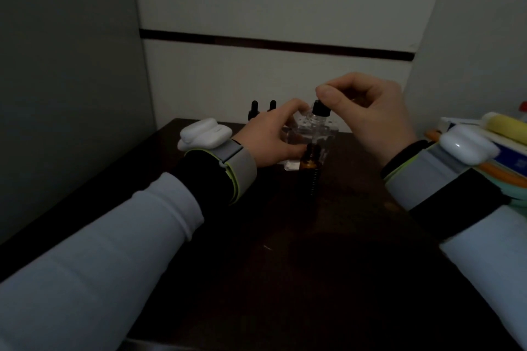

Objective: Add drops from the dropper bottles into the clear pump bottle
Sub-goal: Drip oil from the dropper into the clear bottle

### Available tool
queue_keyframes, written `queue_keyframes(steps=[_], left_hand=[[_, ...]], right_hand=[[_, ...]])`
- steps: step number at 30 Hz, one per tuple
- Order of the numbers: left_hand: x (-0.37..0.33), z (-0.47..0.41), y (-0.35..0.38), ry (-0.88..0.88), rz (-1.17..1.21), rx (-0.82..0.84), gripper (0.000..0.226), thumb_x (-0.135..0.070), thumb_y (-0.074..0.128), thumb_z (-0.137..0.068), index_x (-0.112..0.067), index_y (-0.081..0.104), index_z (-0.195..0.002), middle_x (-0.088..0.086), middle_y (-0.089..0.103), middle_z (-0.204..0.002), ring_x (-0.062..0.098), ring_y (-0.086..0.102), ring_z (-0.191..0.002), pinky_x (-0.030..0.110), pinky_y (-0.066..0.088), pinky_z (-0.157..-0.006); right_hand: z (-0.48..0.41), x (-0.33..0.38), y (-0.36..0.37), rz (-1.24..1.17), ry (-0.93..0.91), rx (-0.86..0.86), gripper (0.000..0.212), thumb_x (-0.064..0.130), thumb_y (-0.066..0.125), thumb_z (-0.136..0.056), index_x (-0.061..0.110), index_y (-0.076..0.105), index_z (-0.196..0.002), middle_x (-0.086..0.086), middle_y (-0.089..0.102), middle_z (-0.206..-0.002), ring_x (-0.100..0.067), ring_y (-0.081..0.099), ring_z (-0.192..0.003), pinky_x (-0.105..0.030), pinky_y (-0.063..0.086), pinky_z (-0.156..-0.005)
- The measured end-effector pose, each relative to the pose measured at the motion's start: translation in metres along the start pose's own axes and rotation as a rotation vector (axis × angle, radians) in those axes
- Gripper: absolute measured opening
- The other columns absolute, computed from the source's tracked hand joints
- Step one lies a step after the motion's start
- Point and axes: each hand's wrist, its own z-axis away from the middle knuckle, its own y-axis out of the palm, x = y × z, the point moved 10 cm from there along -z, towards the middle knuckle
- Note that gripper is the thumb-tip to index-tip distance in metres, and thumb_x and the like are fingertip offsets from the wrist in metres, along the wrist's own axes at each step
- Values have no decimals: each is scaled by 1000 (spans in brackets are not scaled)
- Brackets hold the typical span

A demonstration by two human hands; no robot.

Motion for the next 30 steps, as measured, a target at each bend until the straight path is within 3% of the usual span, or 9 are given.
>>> queue_keyframes(steps=[3,7,11,13,17,21,25,30], left_hand=[[0,0,-1,3,-5,-4,55,-26,72,-80,-27,42,-127,4,57,-106,23,66,-89,45,53,-84],[-1,1,-1,-4,-25,0,56,-29,71,-81,-27,41,-128,2,56,-106,25,64,-92,45,53,-86],[-3,2,-1,1,-22,-3,54,-31,70,-81,-25,41,-127,2,55,-105,25,64,-92,45,52,-86],[-2,2,-1,-2,-20,-2,54,-29,70,-81,-25,42,-127,3,56,-106,25,64,-92,45,52,-86],[-1,2,0,-4,-18,8,53,-28,70,-82,-26,41,-127,3,56,-107,25,64,-92,45,53,-86],[-1,1,0,-2,-16,3,53,-26,71,-81,-26,42,-126,1,56,-105,26,65,-90,45,53,-85],[-1,1,0,3,-6,2,55,-28,71,-81,-26,41,-127,4,57,-108,26,65,-90,46,53,-83],[-2,1,0,1,10,3,55,-27,71,-81,-26,41,-127,6,57,-107,24,65,-90,45,53,-84]], right_hand=[[0,4,-2,14,-14,-18,12,20,70,-83,28,66,-75,19,66,-66,1,61,-70,-23,50,-69],[-2,19,-24,-25,-78,-207,12,20,65,-87,29,63,-80,25,66,-66,6,60,-71,-17,48,-66],[1,23,-37,-14,-120,-354,3,32,63,-85,30,64,-86,12,68,-77,-10,64,-80,-31,48,-68],[1,22,-36,1,-132,-360,5,33,62,-86,28,64,-88,6,67,-81,-11,64,-81,-28,46,-67],[1,24,-40,3,-143,-396,3,33,61,-87,31,63,-89,13,65,-82,-4,60,-80,-21,43,-67],[-1,15,-27,108,-112,-302,4,32,61,-87,36,62,-86,28,64,-74,5,59,-78,-19,40,-68],[0,-1,-8,164,-58,-164,6,32,64,-84,38,63,-82,20,63,-78,-1,59,-80,-26,41,-73],[-1,-9,-7,157,-14,-132,11,27,67,-84,35,63,-79,20,62,-75,6,58,-74,-23,41,-73]])
